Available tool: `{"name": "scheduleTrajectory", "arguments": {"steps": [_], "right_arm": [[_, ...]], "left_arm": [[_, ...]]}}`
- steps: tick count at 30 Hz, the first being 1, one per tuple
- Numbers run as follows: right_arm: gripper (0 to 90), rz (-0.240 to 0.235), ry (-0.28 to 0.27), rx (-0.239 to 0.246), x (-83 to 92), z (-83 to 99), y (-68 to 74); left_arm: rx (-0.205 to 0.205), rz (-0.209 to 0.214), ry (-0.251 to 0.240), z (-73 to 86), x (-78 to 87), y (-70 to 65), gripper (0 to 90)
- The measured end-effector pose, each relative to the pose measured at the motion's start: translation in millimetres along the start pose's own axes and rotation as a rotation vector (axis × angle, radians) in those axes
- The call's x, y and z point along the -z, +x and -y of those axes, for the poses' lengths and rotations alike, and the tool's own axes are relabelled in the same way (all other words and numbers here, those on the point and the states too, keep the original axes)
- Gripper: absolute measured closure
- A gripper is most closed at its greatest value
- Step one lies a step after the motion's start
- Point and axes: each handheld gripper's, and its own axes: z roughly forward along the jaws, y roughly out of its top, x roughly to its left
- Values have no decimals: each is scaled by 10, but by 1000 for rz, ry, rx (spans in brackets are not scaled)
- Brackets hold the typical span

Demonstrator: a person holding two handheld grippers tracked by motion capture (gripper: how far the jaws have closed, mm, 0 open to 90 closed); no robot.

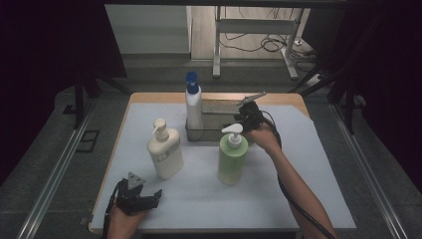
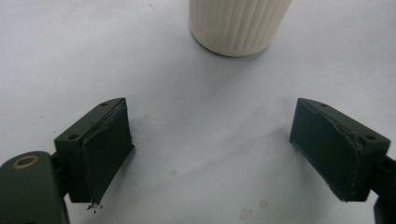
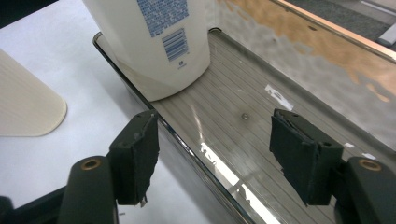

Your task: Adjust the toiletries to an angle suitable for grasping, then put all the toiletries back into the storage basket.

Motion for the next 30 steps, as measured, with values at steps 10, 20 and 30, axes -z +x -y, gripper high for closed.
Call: {"name": "scheduleTrajectory", "arguments": {"steps": [10, 20, 30], "right_arm": [[274, 16, 2, 1, 188, 131, 5], [250, 34, -7, 5, 363, 298, 1], [232, 43, -13, 1, 502, 494, 20]], "left_arm": [[0, 1, -1, 0, 0, 0, 121], [1, 1, -1, 1, 0, -1, 121], [0, 0, -1, 1, 0, -2, 121]]}}
